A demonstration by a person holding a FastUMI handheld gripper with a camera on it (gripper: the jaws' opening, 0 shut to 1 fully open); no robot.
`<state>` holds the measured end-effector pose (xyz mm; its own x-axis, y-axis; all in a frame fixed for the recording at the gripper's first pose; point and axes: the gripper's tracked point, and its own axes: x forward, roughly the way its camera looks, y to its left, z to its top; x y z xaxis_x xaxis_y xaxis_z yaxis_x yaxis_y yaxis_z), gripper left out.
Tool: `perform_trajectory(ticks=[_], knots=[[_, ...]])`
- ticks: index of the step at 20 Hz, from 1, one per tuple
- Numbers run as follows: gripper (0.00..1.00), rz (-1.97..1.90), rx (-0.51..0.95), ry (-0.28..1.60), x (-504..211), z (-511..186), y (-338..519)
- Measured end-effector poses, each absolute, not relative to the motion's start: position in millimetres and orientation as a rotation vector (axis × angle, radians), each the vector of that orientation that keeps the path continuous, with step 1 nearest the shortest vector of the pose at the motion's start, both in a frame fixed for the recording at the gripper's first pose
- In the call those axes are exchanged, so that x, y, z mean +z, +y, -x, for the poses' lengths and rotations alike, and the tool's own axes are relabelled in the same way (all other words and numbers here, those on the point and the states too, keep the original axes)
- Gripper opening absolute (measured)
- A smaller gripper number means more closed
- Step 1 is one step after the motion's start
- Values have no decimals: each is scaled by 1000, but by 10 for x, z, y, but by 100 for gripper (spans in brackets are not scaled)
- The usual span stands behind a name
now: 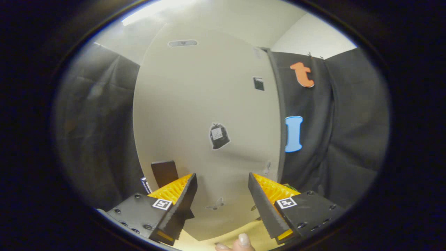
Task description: Open the shoe cabinet door, grab the shoes and put them into the shoe cabinet, then close the shoe cabinet door.
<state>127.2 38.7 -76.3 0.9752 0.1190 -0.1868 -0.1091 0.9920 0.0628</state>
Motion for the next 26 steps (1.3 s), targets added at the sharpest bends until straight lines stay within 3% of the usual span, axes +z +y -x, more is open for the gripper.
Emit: perform_trajectory(ticks=[5,26], knots=[[93,-74,161,206,-913,-1708,707],[92,15,35,162,-1050,-1954,1336]])
